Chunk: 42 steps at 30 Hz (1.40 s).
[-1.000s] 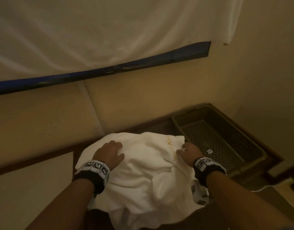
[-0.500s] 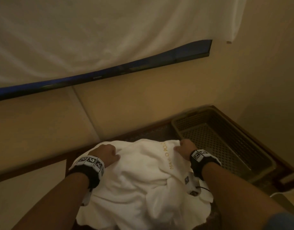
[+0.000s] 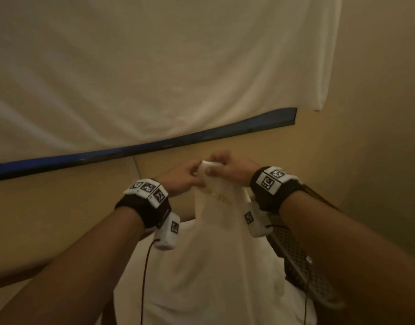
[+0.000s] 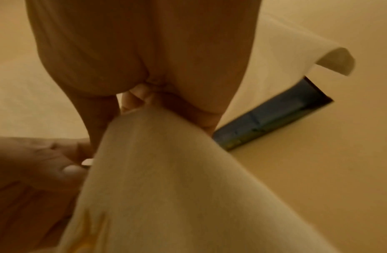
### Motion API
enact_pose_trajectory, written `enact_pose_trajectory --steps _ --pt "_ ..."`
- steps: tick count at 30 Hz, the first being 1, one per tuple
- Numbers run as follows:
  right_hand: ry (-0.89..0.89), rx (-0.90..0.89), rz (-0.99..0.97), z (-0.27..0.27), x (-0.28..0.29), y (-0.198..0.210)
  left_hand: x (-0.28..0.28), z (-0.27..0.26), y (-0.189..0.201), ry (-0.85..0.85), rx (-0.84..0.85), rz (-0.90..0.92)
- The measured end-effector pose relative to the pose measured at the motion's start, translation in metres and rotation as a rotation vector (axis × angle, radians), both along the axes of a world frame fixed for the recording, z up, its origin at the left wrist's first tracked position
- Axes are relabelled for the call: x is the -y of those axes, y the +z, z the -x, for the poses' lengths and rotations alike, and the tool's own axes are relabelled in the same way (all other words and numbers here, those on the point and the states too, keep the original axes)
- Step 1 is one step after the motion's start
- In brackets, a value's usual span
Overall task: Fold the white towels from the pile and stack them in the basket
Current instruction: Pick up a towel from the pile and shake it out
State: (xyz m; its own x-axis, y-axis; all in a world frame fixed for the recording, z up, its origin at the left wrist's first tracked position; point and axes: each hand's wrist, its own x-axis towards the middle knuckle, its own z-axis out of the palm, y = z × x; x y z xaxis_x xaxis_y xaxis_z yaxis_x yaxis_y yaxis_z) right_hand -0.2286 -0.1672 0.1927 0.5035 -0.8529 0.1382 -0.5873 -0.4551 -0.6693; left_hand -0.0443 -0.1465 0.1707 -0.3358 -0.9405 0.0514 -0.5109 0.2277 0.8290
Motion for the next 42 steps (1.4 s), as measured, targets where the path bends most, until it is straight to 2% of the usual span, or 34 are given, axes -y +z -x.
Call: enact_pose_trajectory --steps 2,7,13,19,20,22,25,26,27,29,31,32,35,38,40,42 --pt "0.008 0.027 0.061 -0.012 -0.015 0.022 -0.015 -0.015 0.023 0.061 -0.048 0.085" --pt "-0.033 -0.034 0.12 -0.032 -0.059 0.051 -0.071 -0.067 0.083 0.164 0.005 0.263" --pt "-0.188 -0.06 0.043 -0.048 -0.095 0.022 -0.162 -0.149 0.137 0.294 0.061 0.47" --pt "-0.263 -0.214 0.081 -0.085 -0.13 0.015 -0.246 -0.242 0.142 0.5 0.252 0.559" --pt "-0.275 -0.239 0.124 -0.095 -0.136 0.021 -0.257 -0.256 0.141 0.527 0.292 0.542" --pt "-0.284 -0.301 0.268 -0.121 -0.149 0.041 -0.275 -0.282 0.139 0.531 0.478 0.415" --pt "-0.203 -0.367 0.518 -0.164 -0.178 0.079 -0.295 -0.291 0.126 0.405 0.848 0.011" --pt "-0.158 -0.344 0.574 -0.178 -0.189 0.091 -0.3 -0.288 0.118 0.368 0.913 -0.096" --pt "-0.115 -0.315 0.619 -0.192 -0.201 0.101 -0.302 -0.283 0.109 0.346 0.902 -0.155" --pt "-0.017 -0.288 0.72 -0.216 -0.222 0.116 -0.305 -0.266 0.093 0.328 0.659 -0.129" --pt "0.066 -0.336 0.811 -0.233 -0.24 0.124 -0.302 -0.247 0.079 0.312 0.296 0.049" --pt "0.085 -0.374 0.855 -0.24 -0.246 0.126 -0.3 -0.239 0.076 0.33 0.165 0.148" --pt "0.049 -0.392 0.931 -0.243 -0.248 0.122 -0.299 -0.222 0.077 0.422 -0.018 0.398" --pt "-0.092 -0.29 0.823 -0.227 -0.231 0.11 -0.302 -0.224 0.085 0.514 -0.109 0.501" --pt "-0.141 -0.227 0.675 -0.215 -0.219 0.098 -0.302 -0.228 0.092 0.57 -0.148 0.532" --pt "-0.134 -0.054 0.463 -0.204 -0.205 0.082 -0.302 -0.229 0.098 0.586 -0.211 0.531"
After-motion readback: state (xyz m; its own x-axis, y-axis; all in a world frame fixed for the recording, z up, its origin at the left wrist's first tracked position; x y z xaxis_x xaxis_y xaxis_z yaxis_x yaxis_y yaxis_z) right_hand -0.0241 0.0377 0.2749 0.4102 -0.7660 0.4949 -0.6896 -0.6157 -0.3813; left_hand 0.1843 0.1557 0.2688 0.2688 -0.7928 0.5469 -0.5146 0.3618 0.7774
